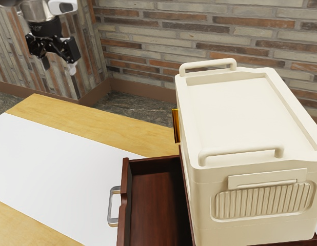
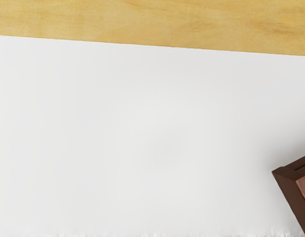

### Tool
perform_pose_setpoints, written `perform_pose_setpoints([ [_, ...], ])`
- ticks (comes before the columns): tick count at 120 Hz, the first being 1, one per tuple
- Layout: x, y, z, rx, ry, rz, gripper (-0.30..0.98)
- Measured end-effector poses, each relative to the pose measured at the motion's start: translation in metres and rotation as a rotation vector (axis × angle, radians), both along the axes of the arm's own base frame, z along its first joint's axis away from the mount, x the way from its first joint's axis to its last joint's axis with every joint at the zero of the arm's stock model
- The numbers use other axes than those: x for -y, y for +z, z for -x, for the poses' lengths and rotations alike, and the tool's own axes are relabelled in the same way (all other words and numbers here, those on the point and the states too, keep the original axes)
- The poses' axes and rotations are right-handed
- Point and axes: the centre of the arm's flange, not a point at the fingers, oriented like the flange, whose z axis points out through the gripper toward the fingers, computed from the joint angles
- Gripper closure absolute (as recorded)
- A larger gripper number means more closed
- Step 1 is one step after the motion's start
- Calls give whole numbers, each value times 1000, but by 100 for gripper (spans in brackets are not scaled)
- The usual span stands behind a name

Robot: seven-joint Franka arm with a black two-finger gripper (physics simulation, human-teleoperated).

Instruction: Push the drawer handle with one arm to close the drawer

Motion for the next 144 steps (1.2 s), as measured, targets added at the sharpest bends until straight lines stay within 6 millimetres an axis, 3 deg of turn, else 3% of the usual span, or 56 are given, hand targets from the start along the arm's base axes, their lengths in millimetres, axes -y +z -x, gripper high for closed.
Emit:
perform_pose_setpoints([
  [20, -5, 1, 2, -15, 24, 8, 0],
  [24, -6, 25, 5, 25, 29, 10, 0],
  [31, -4, 90, 21, 141, 32, 11, 0],
  [40, 5, 118, 35, 180, 16, 21, 0],
  [88, 22, 114, 42, 109, -6, 24, 0],
  [94, 32, 84, 54, 44, -25, 17, 0],
  [107, 43, -36, 94, -131, -46, -2, 0],
  [119, 54, -112, 117, -158, -73, -21, 0],
  [132, 68, -172, 128, -140, -107, -32, 0],
  [144, 90, -198, 139, -97, -154, -58, 0],
])
